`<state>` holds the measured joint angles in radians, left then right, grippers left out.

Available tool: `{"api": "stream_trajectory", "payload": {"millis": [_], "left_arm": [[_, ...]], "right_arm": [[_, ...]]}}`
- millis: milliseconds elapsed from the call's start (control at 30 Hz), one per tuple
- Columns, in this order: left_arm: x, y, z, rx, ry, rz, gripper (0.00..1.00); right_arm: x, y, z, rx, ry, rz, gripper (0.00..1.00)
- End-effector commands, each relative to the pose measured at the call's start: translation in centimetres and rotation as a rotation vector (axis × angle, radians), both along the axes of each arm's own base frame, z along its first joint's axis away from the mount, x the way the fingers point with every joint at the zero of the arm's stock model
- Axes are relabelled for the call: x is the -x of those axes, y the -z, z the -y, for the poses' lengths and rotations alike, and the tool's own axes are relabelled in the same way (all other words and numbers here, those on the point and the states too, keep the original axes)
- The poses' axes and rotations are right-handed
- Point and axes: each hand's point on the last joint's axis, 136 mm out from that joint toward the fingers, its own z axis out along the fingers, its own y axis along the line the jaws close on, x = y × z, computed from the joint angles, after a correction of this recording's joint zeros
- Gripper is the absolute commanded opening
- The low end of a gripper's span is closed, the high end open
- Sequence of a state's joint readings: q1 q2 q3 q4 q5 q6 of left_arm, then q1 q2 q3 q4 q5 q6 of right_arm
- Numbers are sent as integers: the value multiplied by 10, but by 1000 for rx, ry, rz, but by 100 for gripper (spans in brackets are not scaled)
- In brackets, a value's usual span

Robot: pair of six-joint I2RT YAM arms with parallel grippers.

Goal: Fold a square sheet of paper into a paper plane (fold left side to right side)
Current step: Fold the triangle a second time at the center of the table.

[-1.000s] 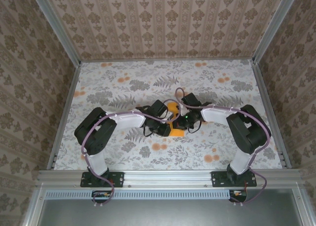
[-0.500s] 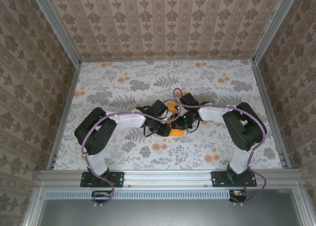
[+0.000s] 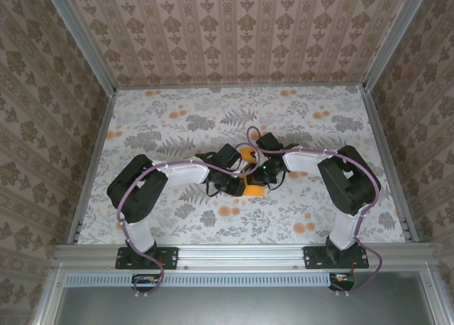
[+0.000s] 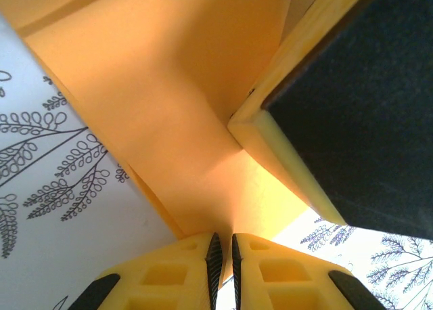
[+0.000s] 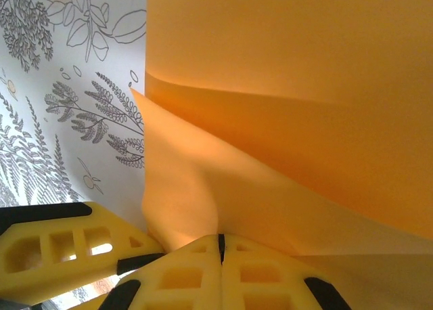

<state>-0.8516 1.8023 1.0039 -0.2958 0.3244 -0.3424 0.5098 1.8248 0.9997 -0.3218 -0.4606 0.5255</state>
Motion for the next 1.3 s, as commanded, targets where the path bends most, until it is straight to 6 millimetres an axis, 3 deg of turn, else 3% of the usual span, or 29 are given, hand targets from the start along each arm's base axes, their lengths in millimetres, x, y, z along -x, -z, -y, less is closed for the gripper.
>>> {"api": "stream_trajectory", "payload": {"millis": [0,400,900,1100,1267], "left_arm": [[20,30,-39,-182,10,-56,17],[20,32,-41,-185,6,-61,17],[21,30,-41,-180,4,-59,17],[16,21,-34,-151,3,-36,17],[10,15,-27,-132,1,-20,17]], "right_arm": [[-4,18,26,118,30,-16,0],[-27,17,47,134,67,-12,0],[-49,17,94,182,108,-6,0],[-59,-20,88,116,112,76,0],[-42,-37,62,-1,86,73,0]]}}
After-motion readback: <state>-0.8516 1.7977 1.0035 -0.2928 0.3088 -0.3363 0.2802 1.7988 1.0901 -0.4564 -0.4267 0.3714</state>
